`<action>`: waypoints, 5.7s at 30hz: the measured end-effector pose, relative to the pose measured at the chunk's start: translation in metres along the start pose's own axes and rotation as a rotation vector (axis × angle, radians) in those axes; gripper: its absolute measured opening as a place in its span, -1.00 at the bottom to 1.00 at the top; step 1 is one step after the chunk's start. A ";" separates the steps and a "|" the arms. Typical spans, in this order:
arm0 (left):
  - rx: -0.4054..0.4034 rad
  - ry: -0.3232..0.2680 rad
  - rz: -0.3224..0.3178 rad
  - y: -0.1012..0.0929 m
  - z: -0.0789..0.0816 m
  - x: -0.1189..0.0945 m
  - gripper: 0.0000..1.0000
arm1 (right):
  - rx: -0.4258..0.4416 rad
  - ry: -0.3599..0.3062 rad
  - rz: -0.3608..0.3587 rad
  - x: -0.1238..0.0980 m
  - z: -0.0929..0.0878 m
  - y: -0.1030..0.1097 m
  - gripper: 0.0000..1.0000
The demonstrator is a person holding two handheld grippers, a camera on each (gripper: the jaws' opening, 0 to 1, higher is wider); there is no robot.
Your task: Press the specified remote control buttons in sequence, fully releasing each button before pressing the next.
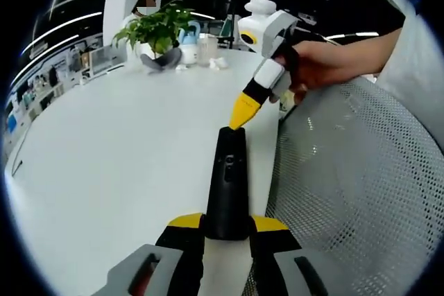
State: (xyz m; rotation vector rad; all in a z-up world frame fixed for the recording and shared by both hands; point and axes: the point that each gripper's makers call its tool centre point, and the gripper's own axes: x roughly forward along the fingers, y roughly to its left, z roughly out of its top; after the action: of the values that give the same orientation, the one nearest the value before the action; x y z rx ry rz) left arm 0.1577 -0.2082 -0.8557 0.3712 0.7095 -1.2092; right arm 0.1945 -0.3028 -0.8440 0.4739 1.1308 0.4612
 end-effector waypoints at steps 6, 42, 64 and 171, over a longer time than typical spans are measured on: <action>0.007 0.000 -0.004 -0.001 0.000 0.000 -0.51 | -0.032 0.024 0.015 0.004 -0.004 0.007 -1.00; -0.055 -0.010 0.003 0.000 0.002 0.002 -0.50 | -0.168 0.019 -0.044 0.006 -0.004 0.004 -1.00; -0.135 -0.037 -0.004 0.000 0.007 0.002 -0.55 | -0.130 0.045 -0.055 0.005 -0.006 0.001 -1.00; -0.014 -0.037 -0.065 -0.015 0.006 0.007 -0.51 | -0.273 0.067 -0.009 0.018 -0.015 0.021 -1.00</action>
State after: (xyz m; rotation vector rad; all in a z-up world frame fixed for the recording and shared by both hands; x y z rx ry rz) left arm 0.1470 -0.2219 -0.8547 0.3156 0.7023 -1.2686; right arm 0.1845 -0.2740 -0.8505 0.2167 1.1138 0.6173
